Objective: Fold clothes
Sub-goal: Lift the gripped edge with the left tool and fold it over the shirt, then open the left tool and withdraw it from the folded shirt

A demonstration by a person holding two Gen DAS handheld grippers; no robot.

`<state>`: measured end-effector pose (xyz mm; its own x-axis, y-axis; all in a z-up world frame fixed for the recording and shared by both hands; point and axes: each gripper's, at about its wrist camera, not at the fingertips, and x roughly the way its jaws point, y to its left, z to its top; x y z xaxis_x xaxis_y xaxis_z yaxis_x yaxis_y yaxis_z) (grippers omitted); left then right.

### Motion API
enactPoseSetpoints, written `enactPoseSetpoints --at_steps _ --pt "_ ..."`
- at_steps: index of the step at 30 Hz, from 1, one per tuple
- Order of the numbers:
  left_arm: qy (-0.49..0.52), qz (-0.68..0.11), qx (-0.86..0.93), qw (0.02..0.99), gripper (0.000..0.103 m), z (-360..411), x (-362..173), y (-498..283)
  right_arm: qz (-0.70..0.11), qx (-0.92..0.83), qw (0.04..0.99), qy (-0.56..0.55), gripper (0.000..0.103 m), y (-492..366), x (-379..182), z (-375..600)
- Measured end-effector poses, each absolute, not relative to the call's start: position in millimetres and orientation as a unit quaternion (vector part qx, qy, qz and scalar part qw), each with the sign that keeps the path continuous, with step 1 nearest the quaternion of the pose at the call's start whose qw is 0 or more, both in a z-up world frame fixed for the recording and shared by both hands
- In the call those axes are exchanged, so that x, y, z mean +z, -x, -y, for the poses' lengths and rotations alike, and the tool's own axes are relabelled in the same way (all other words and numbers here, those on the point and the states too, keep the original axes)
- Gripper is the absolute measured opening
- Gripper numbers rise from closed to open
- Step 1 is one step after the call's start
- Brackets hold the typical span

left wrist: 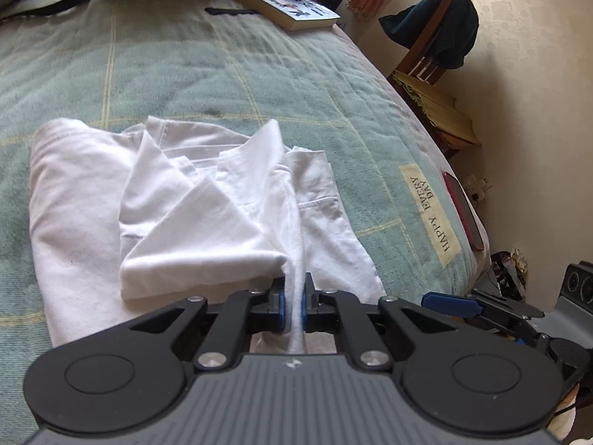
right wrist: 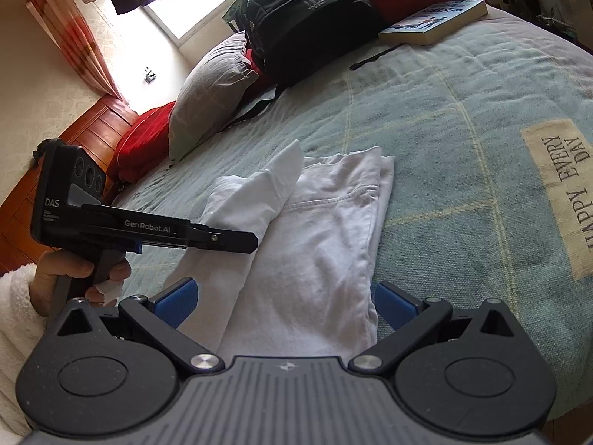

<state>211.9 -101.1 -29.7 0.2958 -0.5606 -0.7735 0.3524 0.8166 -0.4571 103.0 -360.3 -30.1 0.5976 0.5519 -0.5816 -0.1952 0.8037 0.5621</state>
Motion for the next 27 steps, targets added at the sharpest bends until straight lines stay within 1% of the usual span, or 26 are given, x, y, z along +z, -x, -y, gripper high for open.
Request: enactPoseSetpoints --at_steps 4,5,6,7,9,11,13,15,18,24,27 --pt "0.113 -0.525 -0.285 0.794 0.009 102.9 -35.2 -212.6 -0.395 0.218 0.863 -0.227 0.103 -102.8 -32.6 360.2" --pt "0.117 -0.525 -0.287 0.792 0.014 102.7 -35.6 -212.4 -0.396 0.219 0.862 -0.227 0.103 -102.8 -33.1 360.7" --pt "0.123 -0.524 -0.292 0.791 0.021 102.0 -35.0 -211.9 -0.396 0.218 0.863 -0.228 0.103 -102.6 -33.3 361.2" --pt "0.13 -0.522 -0.298 0.789 0.024 100.9 -34.3 -211.3 -0.396 0.218 0.863 -0.228 0.103 -102.8 -33.5 361.9" --pt "0.145 -0.521 -0.31 0.782 0.036 98.0 -32.2 -208.0 -0.395 0.216 0.863 -0.23 0.103 -103.2 -34.0 363.3" --pt "0.153 -0.514 -0.327 0.778 0.044 94.7 -29.4 -202.0 -0.394 0.214 0.863 -0.232 0.103 -103.9 -34.5 364.8" --pt "0.166 -0.512 -0.332 0.775 0.046 87.8 -28.9 -196.8 -0.393 0.215 0.863 -0.235 0.103 -104.3 -35.2 366.1" --pt "0.185 -0.514 -0.33 0.77 0.052 79.9 -31.9 -194.9 -0.392 0.215 0.863 -0.236 0.103 -104.3 -36.0 367.1" --pt "0.217 -0.526 -0.327 0.754 0.057 68.7 -43.8 -199.2 -0.391 0.218 0.863 -0.236 0.103 -104.0 -37.0 367.8" --pt "0.247 -0.509 -0.296 0.77 0.058 66.1 -46.4 -228.0 -0.39 0.219 0.863 -0.237 0.103 -102.6 -37.1 368.9" --pt "0.228 -0.485 -0.301 0.789 0.058 78.2 -36.8 -237.4 -0.392 0.216 0.862 -0.236 0.103 -102.8 -37.5 369.4"
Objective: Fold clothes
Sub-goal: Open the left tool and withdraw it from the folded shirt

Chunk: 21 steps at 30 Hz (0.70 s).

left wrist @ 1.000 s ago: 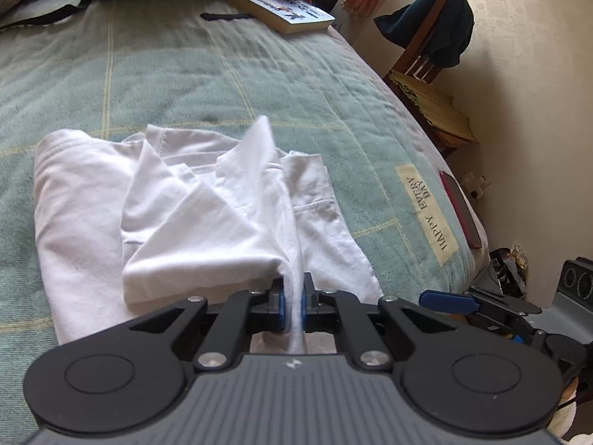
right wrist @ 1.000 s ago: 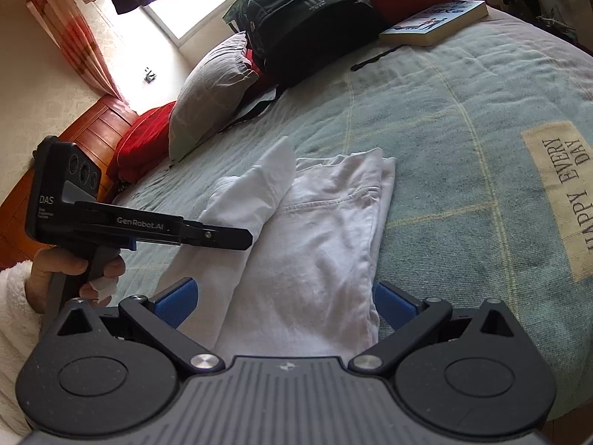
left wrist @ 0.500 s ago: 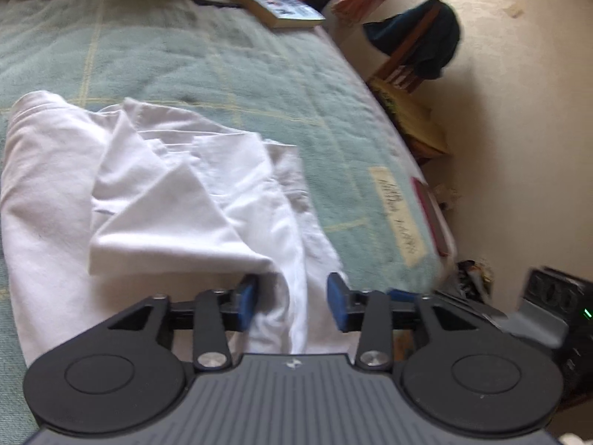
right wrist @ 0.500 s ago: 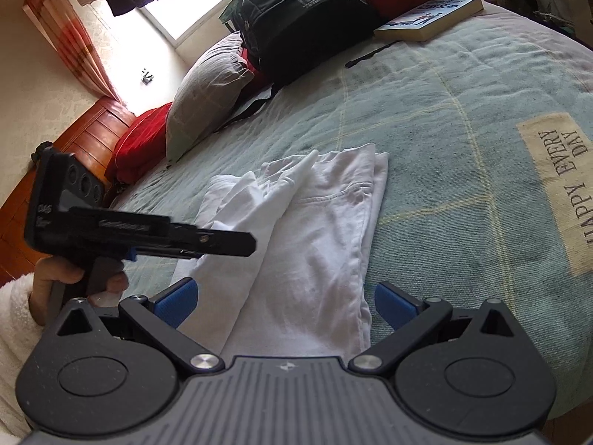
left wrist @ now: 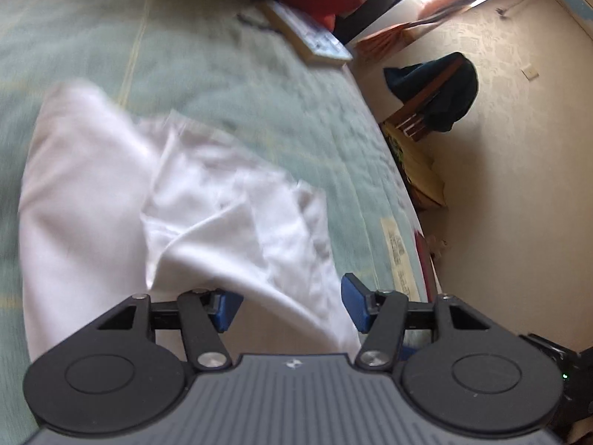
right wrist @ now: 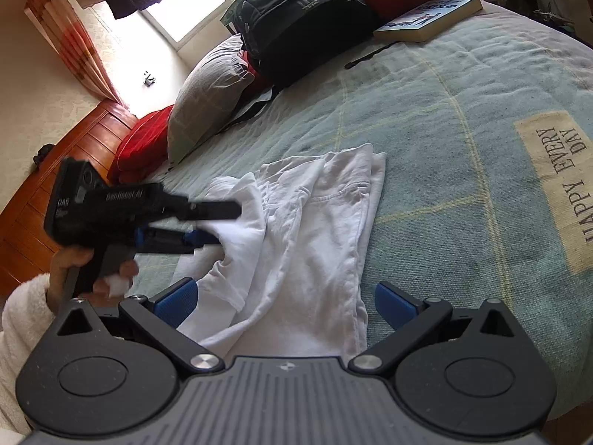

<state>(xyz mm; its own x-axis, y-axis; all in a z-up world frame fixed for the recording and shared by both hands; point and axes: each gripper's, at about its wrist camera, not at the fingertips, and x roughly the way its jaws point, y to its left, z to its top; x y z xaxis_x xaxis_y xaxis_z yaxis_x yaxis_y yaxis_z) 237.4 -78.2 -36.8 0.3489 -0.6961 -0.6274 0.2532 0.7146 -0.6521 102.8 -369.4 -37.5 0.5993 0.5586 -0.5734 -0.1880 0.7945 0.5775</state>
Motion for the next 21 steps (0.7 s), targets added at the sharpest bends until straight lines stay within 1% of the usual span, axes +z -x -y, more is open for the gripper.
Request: enactPoseSetpoints --at_steps 8,12,15,20,21 --pt "0.176 -0.438 -0.367 0.802 0.061 115.6 -8.6 -230.9 -0.401 0.215 0.86 -0.232 0.103 -109.9 -40.3 365.6" --pt "0.126 -0.431 -0.359 0.818 0.064 101.7 -3.1 -207.6 -0.395 0.229 0.859 -0.232 0.103 -109.6 -38.2 363.9" --pt "0.074 -0.423 -0.343 0.835 0.068 85.9 -0.6 -185.4 -0.383 0.25 0.853 -0.253 0.103 -111.5 -36.3 365.1" --pt "0.011 -0.403 -0.292 0.867 0.071 51.4 -0.6 -146.2 -0.364 0.297 0.836 -0.284 0.103 -121.6 -30.7 361.2" --pt "-0.001 -0.397 -0.285 0.873 0.074 46.6 -0.3 -138.6 -0.361 0.306 0.833 -0.287 0.103 -124.8 -29.6 359.3"
